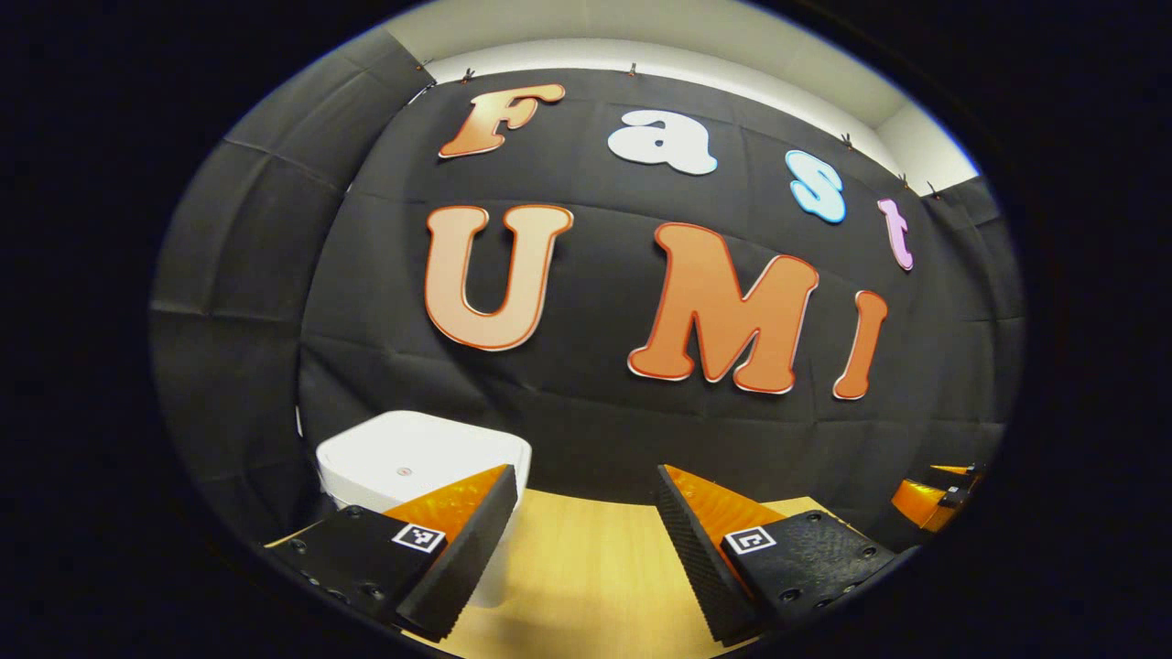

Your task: Press the lid of the desktop garbage bin to open it, pick up the crumpled paper on the desktop and throw it into the bin, then pick up the pop can on the desktop and drop it into the bin, and finally close the garbage bin lid.

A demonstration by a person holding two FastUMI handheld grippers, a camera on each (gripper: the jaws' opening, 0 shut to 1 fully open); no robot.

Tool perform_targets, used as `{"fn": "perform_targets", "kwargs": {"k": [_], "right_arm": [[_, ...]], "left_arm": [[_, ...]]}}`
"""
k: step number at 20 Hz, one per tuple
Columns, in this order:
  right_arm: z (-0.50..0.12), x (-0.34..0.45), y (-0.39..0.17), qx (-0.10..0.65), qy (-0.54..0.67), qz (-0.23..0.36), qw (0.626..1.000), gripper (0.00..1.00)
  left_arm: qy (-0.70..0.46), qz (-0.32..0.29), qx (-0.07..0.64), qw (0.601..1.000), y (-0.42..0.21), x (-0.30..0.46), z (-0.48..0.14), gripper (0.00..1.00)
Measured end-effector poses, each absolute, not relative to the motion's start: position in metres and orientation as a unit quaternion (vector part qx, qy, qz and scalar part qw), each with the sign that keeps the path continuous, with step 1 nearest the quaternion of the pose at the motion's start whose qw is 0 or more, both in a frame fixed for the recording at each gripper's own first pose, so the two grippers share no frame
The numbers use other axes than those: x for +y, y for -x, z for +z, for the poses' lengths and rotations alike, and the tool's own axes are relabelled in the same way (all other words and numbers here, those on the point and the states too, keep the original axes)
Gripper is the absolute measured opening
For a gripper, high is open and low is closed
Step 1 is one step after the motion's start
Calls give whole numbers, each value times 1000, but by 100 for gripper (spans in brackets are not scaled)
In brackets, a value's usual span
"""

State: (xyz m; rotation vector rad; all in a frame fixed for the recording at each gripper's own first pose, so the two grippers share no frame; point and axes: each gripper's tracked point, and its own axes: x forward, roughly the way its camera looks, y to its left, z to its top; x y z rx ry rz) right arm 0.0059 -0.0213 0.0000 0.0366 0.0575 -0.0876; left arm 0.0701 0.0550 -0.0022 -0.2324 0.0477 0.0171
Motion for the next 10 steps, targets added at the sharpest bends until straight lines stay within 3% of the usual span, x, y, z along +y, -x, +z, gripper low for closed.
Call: {"fn": "perform_targets", "kwargs": {"k": [10], "right_arm": [[-24,5,1,50,7,12,999,95]], "left_arm": [[27,-56,31,998,-41,-52,-36,95]]}}
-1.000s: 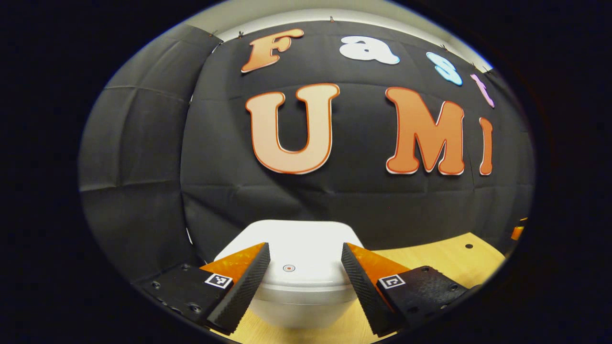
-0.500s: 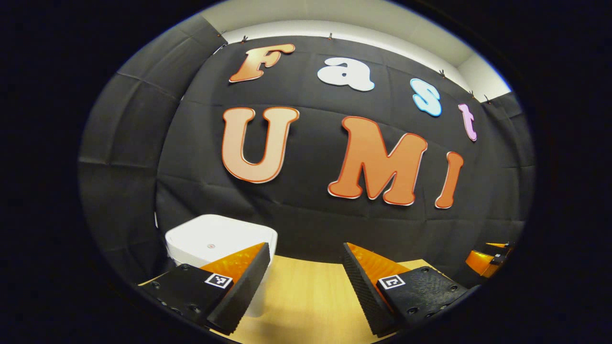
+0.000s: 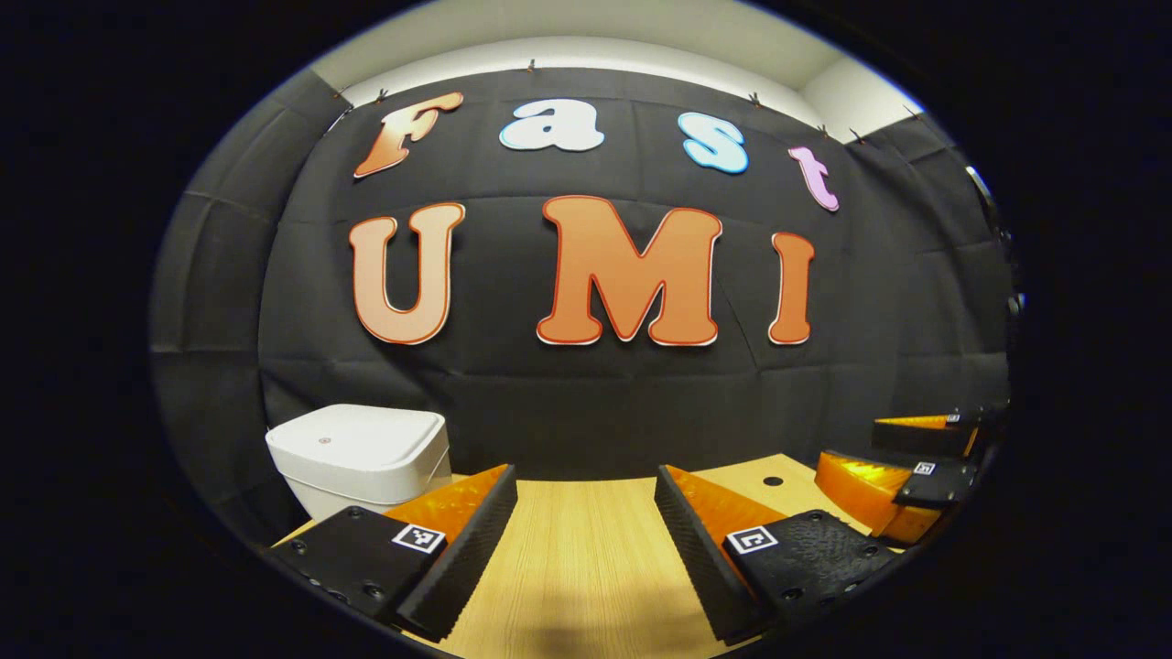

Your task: Press the lid of the desktop garbage bin to open it, pick up the crumpled paper on the desktop and throw it into the bin, then pick up the pop can on the desktop and drop it into the bin, and finally close the garbage bin lid.

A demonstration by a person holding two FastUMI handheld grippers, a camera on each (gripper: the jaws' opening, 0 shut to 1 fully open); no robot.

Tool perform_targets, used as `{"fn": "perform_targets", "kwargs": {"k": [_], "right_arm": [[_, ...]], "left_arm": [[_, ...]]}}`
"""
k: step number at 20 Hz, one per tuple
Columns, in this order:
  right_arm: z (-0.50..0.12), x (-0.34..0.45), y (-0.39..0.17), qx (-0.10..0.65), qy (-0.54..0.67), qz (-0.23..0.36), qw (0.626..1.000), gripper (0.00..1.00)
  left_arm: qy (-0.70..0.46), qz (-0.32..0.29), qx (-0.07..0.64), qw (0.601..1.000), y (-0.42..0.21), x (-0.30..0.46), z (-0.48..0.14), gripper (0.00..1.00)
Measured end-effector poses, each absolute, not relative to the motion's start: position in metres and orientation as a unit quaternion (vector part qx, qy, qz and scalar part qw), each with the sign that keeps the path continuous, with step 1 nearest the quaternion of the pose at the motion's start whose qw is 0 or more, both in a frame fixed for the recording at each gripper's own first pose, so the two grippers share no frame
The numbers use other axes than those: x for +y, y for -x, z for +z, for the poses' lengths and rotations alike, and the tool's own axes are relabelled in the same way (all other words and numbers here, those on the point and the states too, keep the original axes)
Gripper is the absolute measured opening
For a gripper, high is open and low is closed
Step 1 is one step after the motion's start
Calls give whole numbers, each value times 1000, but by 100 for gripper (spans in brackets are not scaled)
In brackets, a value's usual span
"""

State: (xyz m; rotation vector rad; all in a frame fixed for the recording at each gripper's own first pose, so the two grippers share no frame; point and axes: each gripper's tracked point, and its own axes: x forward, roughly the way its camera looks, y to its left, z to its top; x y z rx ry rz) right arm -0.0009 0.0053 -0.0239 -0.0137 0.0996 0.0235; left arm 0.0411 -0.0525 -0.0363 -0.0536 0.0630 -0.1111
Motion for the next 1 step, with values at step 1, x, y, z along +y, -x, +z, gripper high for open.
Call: {"fn": "perform_targets", "kwargs": {"k": [1], "right_arm": [[-26,6,1,51,5,14,999,95]], "left_arm": [[19,-59,38,997,-40,-59,-44,95]]}}
